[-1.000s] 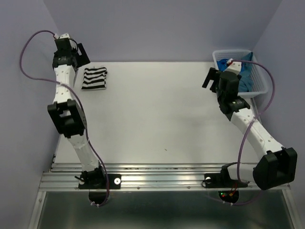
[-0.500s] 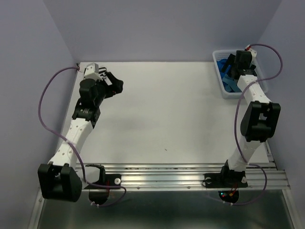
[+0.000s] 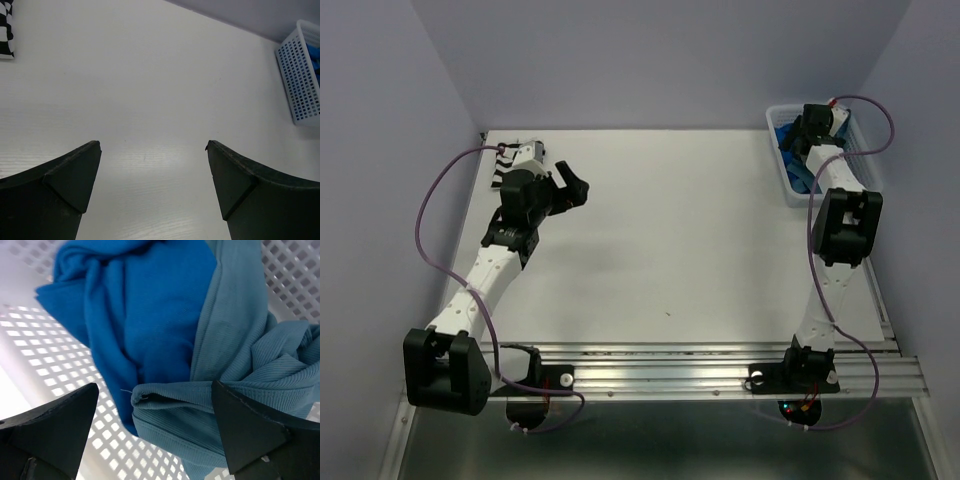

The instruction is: Fold and stack the tank tops

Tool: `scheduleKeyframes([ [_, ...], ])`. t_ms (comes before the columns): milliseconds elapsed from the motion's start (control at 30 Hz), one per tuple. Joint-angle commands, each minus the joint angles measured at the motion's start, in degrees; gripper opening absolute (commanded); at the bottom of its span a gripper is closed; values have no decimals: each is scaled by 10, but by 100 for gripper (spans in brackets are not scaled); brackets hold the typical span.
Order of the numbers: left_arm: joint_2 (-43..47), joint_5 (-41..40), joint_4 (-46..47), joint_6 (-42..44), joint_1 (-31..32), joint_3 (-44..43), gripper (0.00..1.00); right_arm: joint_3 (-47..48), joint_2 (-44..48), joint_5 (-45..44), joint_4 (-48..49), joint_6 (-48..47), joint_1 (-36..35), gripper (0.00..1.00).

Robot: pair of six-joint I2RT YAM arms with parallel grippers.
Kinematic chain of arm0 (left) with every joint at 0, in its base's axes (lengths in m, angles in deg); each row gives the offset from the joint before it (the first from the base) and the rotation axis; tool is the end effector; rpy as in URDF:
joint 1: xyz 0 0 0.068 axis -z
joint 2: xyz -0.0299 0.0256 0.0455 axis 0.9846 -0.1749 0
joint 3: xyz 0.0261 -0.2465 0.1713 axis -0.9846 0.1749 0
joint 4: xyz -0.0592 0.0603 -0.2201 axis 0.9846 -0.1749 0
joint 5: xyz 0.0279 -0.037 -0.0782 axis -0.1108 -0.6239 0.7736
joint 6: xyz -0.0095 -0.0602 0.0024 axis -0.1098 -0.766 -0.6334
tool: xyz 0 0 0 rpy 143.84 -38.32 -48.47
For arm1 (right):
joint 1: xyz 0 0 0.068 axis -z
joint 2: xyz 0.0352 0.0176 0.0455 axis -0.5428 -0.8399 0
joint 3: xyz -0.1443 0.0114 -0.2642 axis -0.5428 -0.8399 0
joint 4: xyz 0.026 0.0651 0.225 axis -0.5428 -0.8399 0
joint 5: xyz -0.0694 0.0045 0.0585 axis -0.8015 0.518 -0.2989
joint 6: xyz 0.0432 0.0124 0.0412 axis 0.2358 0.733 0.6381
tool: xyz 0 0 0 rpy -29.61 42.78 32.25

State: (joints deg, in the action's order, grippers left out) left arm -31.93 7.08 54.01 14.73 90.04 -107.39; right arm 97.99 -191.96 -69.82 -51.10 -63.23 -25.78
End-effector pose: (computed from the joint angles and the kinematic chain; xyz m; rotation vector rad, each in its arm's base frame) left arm 0.2456 -0.0507 0.3539 -0.0953 1.7949 -0.5513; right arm 0.5107 -0.0806 0.2723 0.7377 2.0601 -0.2816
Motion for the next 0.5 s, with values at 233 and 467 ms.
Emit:
scheduleKeyframes([
  [233,10,-28,7,8,1,-1,99,34,-8,-84,-36,7,5,47],
  [467,44,-41,-4,7,1,7,99,-24,59,-113,-27,-7,5,1],
])
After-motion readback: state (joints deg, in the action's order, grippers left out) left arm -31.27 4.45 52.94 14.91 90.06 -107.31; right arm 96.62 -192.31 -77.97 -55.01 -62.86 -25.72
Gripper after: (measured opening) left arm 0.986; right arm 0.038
